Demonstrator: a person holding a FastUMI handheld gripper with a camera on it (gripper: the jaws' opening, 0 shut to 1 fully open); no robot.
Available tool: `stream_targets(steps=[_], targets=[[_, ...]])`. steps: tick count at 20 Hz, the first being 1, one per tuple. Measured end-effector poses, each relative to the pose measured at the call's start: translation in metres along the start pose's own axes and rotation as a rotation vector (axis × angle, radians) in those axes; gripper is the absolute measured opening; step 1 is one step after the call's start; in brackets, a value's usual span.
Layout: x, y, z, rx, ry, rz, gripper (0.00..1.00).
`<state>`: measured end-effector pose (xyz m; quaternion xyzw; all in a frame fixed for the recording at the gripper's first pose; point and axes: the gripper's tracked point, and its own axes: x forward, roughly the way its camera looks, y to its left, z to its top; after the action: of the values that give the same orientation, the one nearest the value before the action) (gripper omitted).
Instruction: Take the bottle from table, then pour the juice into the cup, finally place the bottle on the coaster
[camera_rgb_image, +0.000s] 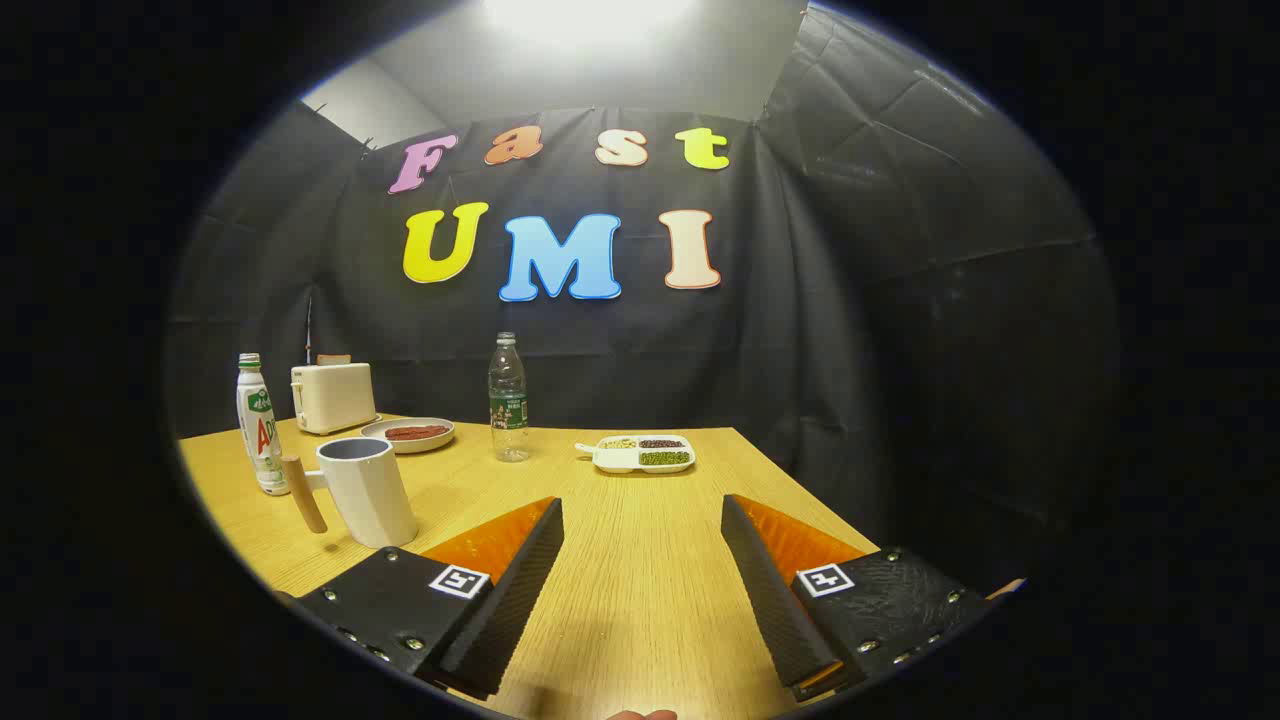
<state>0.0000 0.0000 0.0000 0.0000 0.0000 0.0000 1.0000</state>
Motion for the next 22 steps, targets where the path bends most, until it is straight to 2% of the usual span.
stream_targets(steps=[4,11,16,20,22], targets=[[0.002,0.000,0.000,-0.002,-0.002,0.001,0.96],[0.022,0.003,-0.011,-0.032,0.079,0.000,0.96],[0.047,0.008,0.004,-0.088,0.035,-0.022,0.96],[0.067,0.014,0.017,-0.109,-0.005,0.004,0.95],[0.073,0.013,0.028,-0.125,-0.030,-0.010,0.95]])
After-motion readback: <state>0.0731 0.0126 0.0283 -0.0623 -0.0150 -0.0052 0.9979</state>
